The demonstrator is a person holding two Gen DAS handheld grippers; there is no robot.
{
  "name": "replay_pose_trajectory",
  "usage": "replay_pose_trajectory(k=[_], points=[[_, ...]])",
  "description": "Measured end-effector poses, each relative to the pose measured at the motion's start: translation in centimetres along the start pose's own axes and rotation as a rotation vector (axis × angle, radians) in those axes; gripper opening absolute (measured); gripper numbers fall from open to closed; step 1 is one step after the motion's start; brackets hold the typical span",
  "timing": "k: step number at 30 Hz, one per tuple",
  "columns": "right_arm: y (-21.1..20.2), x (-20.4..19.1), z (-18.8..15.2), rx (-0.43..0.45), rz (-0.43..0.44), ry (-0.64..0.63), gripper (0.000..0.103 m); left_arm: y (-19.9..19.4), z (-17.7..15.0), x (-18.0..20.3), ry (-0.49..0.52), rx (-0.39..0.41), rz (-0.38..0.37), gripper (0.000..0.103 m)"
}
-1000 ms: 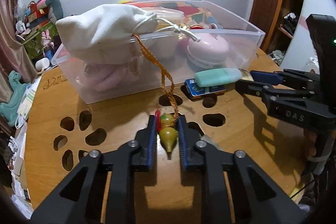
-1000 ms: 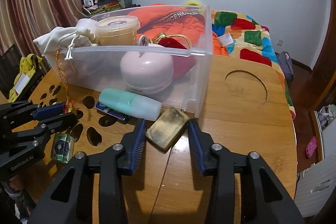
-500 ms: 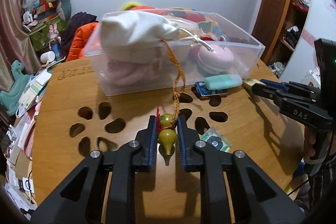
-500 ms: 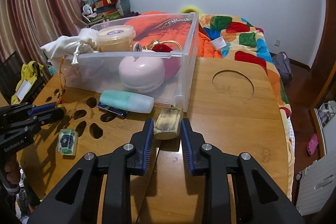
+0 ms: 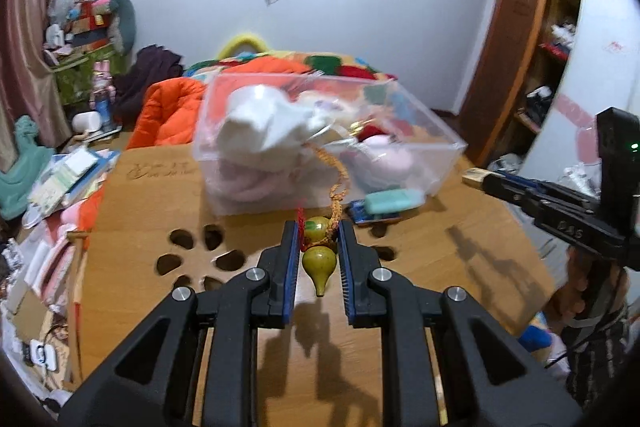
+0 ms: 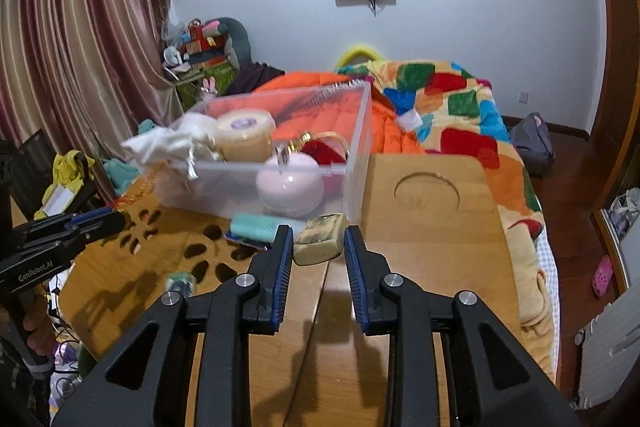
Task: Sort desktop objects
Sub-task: 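Carry the spinning top into the box with left tool while right tool drops the gold block in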
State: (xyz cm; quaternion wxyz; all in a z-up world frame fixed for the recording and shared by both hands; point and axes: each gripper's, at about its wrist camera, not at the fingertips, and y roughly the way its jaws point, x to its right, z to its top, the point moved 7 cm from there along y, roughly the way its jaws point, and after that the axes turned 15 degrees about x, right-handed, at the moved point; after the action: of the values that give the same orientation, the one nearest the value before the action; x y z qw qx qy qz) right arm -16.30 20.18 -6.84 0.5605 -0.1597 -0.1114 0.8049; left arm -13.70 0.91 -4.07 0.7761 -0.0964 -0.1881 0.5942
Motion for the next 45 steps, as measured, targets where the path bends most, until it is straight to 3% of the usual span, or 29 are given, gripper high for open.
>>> replay_pose_trajectory(k=[6,22,35,45], points=[[-0.5,-0.8,1.7,0.041,0.014,-0.024,0.024,0.5,1.7,1.5,-0.003,0.026,-0.047,0.018],[2.7,-1.1,4.0,0.054,0.044,-0.033,0.024,4.7,4.7,2.7,0.022,0.032,-0.062,0.018],[6.2,-1.1,3.6,0.006,0.050,-0.066,0.024,8.3,4.7,2.2,0.034,-0.003,-0.034,0.018],[6.2,-0.8,3.2,-0.002,0.007,-0.104,0.024,8.7,4.1,2.3,0.007,-0.029,-0.047,0.018]])
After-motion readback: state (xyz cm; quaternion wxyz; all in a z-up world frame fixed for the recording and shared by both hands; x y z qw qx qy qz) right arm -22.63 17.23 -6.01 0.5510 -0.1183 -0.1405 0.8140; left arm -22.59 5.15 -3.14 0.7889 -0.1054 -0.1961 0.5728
